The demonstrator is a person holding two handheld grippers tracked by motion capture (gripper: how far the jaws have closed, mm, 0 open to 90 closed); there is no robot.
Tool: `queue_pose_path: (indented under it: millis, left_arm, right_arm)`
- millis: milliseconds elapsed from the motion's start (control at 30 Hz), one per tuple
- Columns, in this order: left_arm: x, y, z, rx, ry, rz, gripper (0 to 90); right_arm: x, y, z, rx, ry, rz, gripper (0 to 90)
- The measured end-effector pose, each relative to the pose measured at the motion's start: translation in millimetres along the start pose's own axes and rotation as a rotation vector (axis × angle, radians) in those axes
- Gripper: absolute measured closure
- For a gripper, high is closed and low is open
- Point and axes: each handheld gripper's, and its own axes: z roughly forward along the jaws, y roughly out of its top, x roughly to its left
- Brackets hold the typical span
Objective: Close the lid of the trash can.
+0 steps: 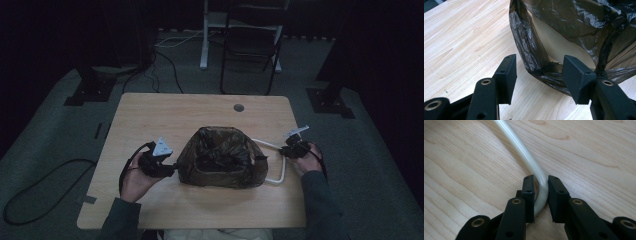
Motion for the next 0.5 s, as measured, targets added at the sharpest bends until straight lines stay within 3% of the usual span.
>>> queue_pose_path:
  millis: [500]
  left_arm:
    - [-0.4,0.3,0.0,0.000,0.000,0.000,45.9]
  right_arm:
    - [-14.1,-5.1,-16.0,-0.044,-0.025,0.052,77.2]
